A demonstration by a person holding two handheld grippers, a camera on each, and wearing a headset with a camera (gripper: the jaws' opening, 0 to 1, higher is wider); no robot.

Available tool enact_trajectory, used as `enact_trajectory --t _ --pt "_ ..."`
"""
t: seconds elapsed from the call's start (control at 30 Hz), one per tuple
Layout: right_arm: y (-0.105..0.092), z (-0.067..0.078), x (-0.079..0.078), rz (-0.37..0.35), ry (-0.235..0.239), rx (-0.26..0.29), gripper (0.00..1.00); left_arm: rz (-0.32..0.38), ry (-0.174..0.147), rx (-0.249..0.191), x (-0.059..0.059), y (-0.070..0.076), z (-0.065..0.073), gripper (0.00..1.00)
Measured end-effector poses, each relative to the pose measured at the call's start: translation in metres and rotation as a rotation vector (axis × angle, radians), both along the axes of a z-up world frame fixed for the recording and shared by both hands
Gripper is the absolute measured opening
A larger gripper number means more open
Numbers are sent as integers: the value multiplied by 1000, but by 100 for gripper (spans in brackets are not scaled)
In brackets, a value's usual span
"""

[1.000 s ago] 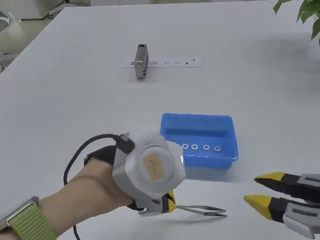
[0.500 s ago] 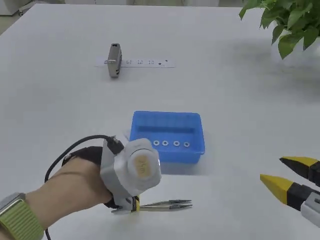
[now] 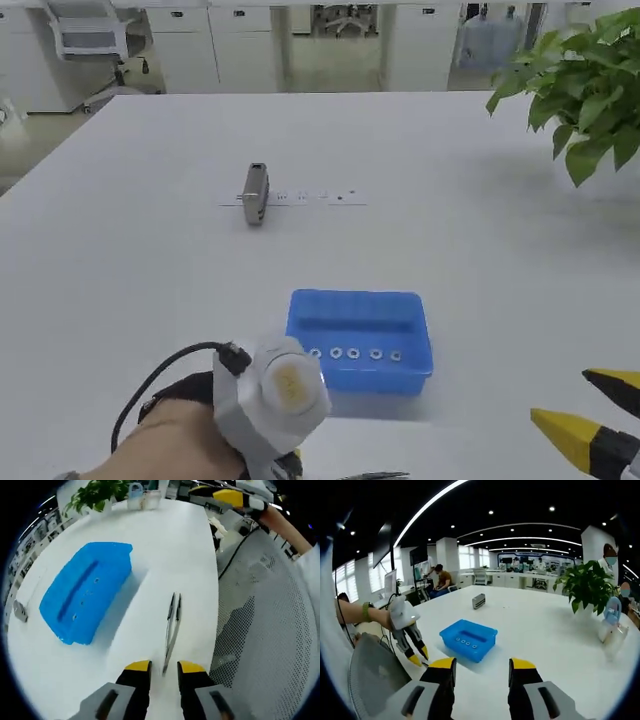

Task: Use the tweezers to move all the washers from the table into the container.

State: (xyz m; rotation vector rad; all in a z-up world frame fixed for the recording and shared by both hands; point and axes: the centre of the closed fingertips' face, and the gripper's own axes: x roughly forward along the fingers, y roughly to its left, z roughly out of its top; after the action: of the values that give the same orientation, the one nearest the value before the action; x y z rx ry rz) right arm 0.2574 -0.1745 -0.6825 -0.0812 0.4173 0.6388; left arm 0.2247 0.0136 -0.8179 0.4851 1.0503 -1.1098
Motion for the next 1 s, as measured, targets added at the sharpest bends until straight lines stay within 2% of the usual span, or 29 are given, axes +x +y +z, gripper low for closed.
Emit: enact_trajectory --t 0.03,0.07,0.1,0.13,0.17,0.23,0.27,0.33,0.37,0.4,0.43,0.5,0.57,0.6,0.67,0.73,0.8,0.87,0.93,1.0 --pt "-1 -2 0 -10 -4 -1 40 39 -11 -40 0 0 5 26" --pt "-3 -4 1 -16 -2 -3 41 102 -39 -98 3 2 12 30" --pt "-5 -6 1 -24 0 -3 41 142 -56 -136 4 3 17 34" --pt "-6 -8 1 -30 2 1 42 201 -93 -184 5 7 25 39" --pt "-7 -10 1 -29 0 3 43 235 -111 -205 6 10 29 44" --pt "-7 -11 1 -14 -4 5 44 305 -164 -245 5 21 39 48" --pt "-7 -12 2 -5 -13 7 44 354 -192 -280 5 26 46 50" --pt "-7 -12 3 1 -19 14 47 425 -233 -327 7 33 55 57" --pt "-8 -13 5 2 -22 22 49 484 -262 -359 9 38 63 61" --pt "-8 -14 6 1 -25 27 51 537 -304 -385 10 45 71 66" --pt "-9 -15 8 -2 -36 33 52 553 -318 -394 10 48 74 71" --pt "-12 -16 10 -14 -46 43 53 603 -349 -396 8 58 82 73" --pt "-11 -13 11 -14 -45 48 56 631 -450 -404 13 68 99 75" --pt "-10 -11 12 -8 -56 40 58 663 -514 -426 18 73 111 78" --pt "-9 -5 14 14 -94 -2 61 726 -586 -485 23 80 131 85" --pt "-9 -4 16 8 -94 -19 63 763 -628 -534 26 84 144 92" --pt "-9 -2 17 -3 -101 -21 65 813 -692 -602 29 91 162 97" --pt "-6 2 17 -6 -116 14 69 841 -726 -624 30 98 171 99" --pt "-1 4 16 -9 -106 64 74 874 -760 -649 31 105 180 99" --pt "1 9 17 -21 -115 106 80 878 -771 -684 31 107 187 99"
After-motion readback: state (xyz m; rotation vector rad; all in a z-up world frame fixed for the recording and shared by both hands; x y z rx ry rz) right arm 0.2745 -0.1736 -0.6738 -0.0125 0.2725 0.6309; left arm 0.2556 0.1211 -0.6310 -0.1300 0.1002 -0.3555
